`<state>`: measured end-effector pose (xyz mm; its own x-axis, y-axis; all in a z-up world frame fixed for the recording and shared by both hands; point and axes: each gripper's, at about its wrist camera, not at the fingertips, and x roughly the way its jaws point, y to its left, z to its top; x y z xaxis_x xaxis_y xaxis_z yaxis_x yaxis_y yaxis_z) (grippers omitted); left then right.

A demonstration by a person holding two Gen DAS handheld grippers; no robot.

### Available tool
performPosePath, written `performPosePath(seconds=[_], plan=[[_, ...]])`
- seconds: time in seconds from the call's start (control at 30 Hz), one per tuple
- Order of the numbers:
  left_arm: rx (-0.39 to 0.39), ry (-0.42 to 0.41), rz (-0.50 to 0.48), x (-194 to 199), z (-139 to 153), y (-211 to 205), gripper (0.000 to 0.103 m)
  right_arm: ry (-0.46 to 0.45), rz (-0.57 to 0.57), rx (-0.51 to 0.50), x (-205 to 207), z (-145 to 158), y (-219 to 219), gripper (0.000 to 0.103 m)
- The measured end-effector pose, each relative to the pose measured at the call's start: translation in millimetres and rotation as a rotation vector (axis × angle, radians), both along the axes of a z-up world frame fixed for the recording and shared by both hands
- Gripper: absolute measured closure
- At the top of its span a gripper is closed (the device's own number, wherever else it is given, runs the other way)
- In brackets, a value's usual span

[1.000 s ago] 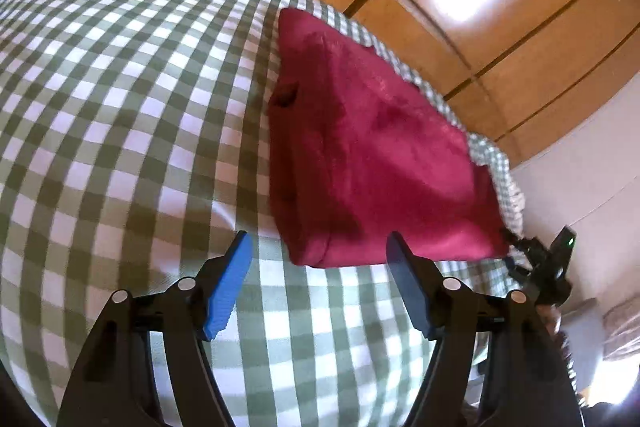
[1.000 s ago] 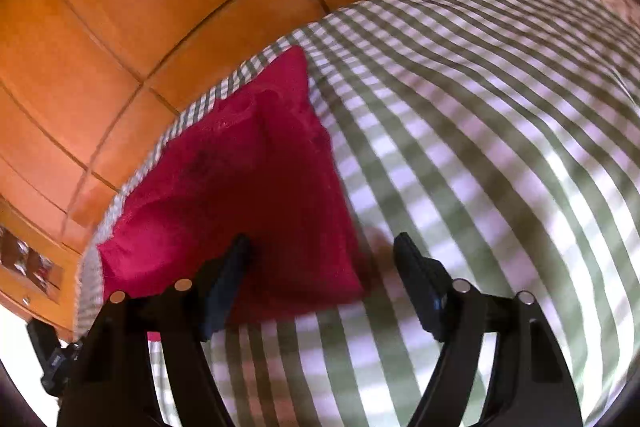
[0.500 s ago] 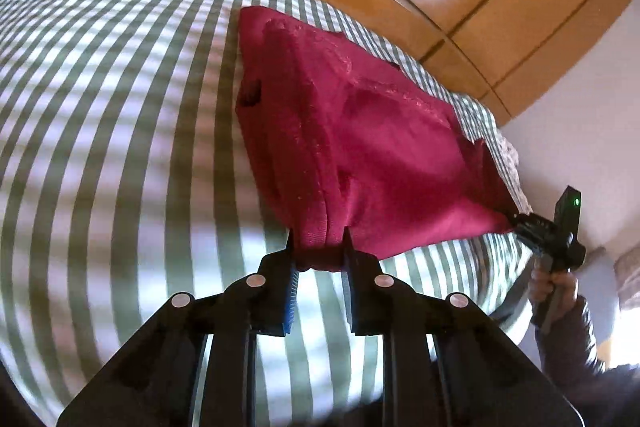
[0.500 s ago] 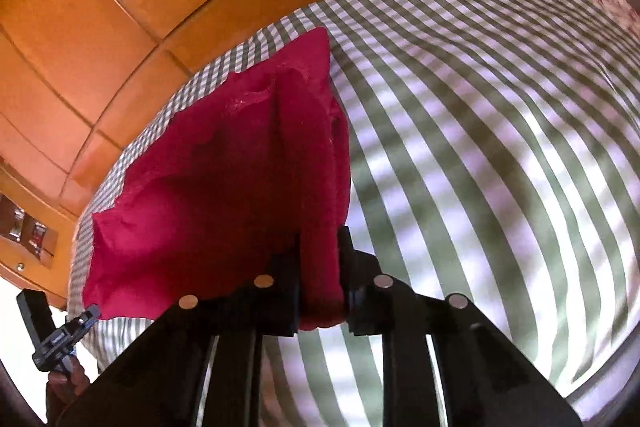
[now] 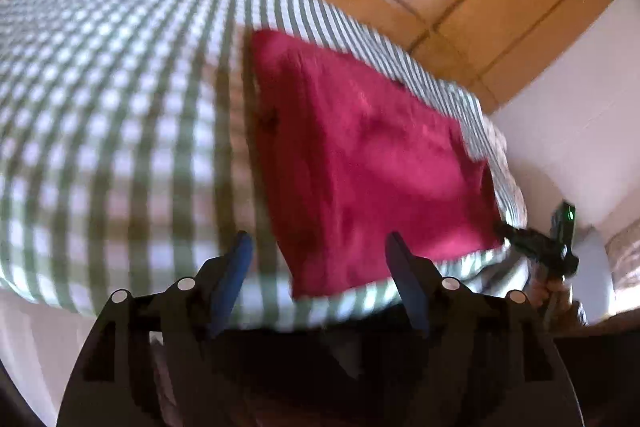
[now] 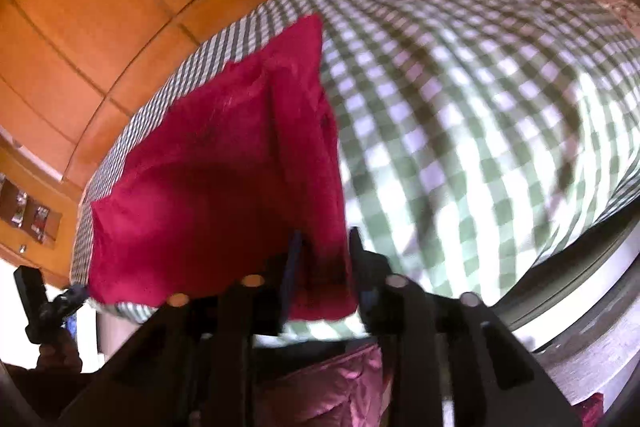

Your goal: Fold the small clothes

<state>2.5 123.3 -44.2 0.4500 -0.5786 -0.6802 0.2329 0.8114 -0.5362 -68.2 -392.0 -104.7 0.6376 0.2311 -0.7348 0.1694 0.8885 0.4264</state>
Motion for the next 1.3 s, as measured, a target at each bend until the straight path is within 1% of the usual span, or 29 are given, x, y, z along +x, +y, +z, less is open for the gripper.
performPosePath(seconds=[0.03,0.1,0.2,0.3,0.33,0.37,0.4,0.43,0.47,0.5,0.57,0.67,0.73,0.8,0.87,0.93,1.03,1.1,1.2,1.23,1.3], plan=[[-0.01,-0.005,0.015,9.1,2.4,4.0,0.035,-0.02,-0.013,-0.025,7.3,6.1,1.4,0.065],[-0.002,-0.023,0.054,23.5,4.9,5.8,0.035,-0.048,-0.023,-0.051,21.3,12.9,2.8,0.064],[0.009,-0.063,0.067,48.3,9.3,-2.1,0.035,-0.079,-0.042,-0.096,48.4,18.9,4.7,0.062],[-0.015,-0.048,0.058,80.5,4.4,-13.5,0.035,-0.08,-0.024,-0.108,77.3,16.7,11.5,0.063],[-0.015,-0.043,0.051,85.0,2.2,-17.8,0.041,-0.065,-0.019,-0.119,88.0,13.9,13.9,0.067],[-0.012,-0.039,0.031,91.2,-0.7,-25.5,0.061,-0.054,-0.013,-0.121,93.2,10.2,14.9,0.072],[-0.002,-0.038,0.016,94.6,-2.0,-31.0,0.073,-0.039,0.001,-0.117,98.4,6.7,16.6,0.083],[0.013,-0.041,0.012,97.0,-2.3,-35.5,0.094,-0.033,0.006,-0.119,98.5,4.6,16.9,0.087],[0.026,-0.054,0.015,96.2,-1.2,-38.2,0.095,-0.036,0.01,-0.121,95.1,4.7,16.3,0.09],[0.03,-0.068,0.02,93.0,1.1,-38.2,0.096,-0.041,0.015,-0.115,91.0,7.0,15.8,0.096],[0.033,-0.089,0.033,84.1,7.5,-34.1,0.096,-0.069,0.01,-0.097,75.1,17.6,12.0,0.096],[0.008,-0.129,0.041,66.7,22.5,-23.1,0.096,-0.135,0.01,-0.044,51.8,39.2,8.5,0.096],[0.011,-0.165,0.04,58.1,35.9,-23.1,0.096,-0.165,0.008,-0.027,47.3,51.9,9.3,0.096],[-0.001,-0.192,0.041,60.6,46.6,-23.6,0.096,-0.193,0.002,-0.014,52.2,64.2,7.3,0.096],[0.003,-0.227,0.048,72.8,58.7,-25.8,0.096,-0.222,-0.006,-0.006,67.7,77.0,4.2,0.096],[0.021,-0.249,0.06,91.6,64.0,-29.8,0.096,-0.236,-0.025,-0.024,89.9,85.5,2.9,0.096],[0.038,-0.257,0.086,122.7,66.8,-35.7,0.096,-0.235,-0.05,-0.023,132.0,89.8,-0.8,0.096],[0.063,-0.257,0.107,150.9,65.9,-41.5,0.096,-0.227,-0.063,-0.033,159.5,89.5,-0.7,0.096],[0.099,-0.229,0.13,186.1,55.7,-48.3,0.096,-0.179,-0.084,-0.067,204.3,77.1,2.0,0.096],[0.116,-0.215,0.14,197.0,50.0,-50.6,0.096,-0.168,-0.089,-0.076,211.3,72.2,2.6,0.096],[0.148,-0.189,0.139,212.0,38.3,-55.3,0.096,-0.11,-0.104,-0.081,233.7,52.5,4.4,0.096]])
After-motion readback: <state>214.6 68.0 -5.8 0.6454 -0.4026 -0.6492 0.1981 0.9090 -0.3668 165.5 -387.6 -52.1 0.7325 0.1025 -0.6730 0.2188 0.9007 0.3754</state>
